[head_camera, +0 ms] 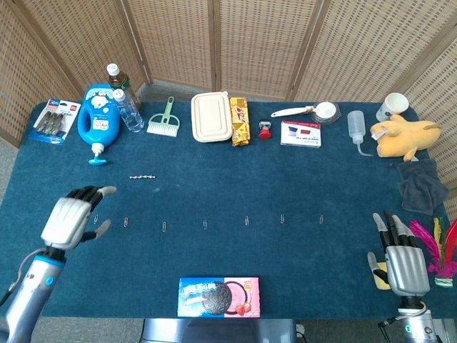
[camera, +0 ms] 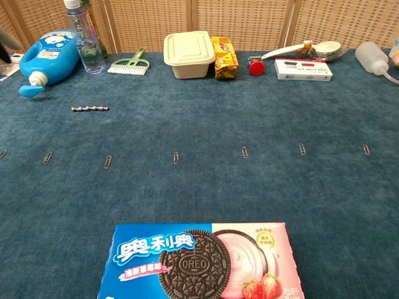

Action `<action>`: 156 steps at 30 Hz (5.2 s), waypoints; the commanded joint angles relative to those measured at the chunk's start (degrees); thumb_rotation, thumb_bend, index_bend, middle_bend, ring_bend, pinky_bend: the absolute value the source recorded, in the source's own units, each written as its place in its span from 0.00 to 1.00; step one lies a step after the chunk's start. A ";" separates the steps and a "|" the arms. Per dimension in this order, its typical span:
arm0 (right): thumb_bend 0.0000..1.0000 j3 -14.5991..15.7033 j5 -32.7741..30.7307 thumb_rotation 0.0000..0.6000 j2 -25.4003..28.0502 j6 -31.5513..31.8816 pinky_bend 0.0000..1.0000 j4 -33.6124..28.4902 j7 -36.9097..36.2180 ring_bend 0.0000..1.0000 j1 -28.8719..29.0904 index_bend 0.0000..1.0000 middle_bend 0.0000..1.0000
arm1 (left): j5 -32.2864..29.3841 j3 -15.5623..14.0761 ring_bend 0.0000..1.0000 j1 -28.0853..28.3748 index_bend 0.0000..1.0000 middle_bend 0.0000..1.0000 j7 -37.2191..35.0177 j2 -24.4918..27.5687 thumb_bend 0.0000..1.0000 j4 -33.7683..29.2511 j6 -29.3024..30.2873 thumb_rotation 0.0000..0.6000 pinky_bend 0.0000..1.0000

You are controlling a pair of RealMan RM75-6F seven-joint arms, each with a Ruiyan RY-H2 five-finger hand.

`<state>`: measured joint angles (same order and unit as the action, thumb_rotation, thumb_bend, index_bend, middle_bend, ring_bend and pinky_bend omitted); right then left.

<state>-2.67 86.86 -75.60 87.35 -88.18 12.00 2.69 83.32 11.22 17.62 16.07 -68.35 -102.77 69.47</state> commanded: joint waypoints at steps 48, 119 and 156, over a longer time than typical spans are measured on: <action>0.43 -1.73 -5.16 1.00 -1.40 -2.59 0.17 -1.09 4.03 0.13 1.25 0.00 0.06 | -24.00 2.28 0.84 27.73 0.46 0.84 8.13 -23.16 0.69 40.63 -21.79 1.00 0.86; 0.43 -2.29 -6.34 1.00 -1.97 -0.25 0.18 -0.70 4.52 0.13 -0.47 0.00 0.07 | -25.47 0.89 0.85 32.73 0.61 0.84 6.61 -30.73 0.69 52.86 -27.91 1.00 0.86; 0.43 -2.07 -5.41 1.00 -2.46 -3.19 0.18 1.40 0.63 0.13 1.55 0.00 0.07 | -12.70 0.91 0.85 27.97 0.61 0.84 -11.41 -18.11 0.68 13.61 -18.01 1.00 0.86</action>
<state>-4.78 81.42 -78.10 84.12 -86.75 12.69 4.28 70.64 12.27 45.35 4.66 -85.91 -89.09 51.54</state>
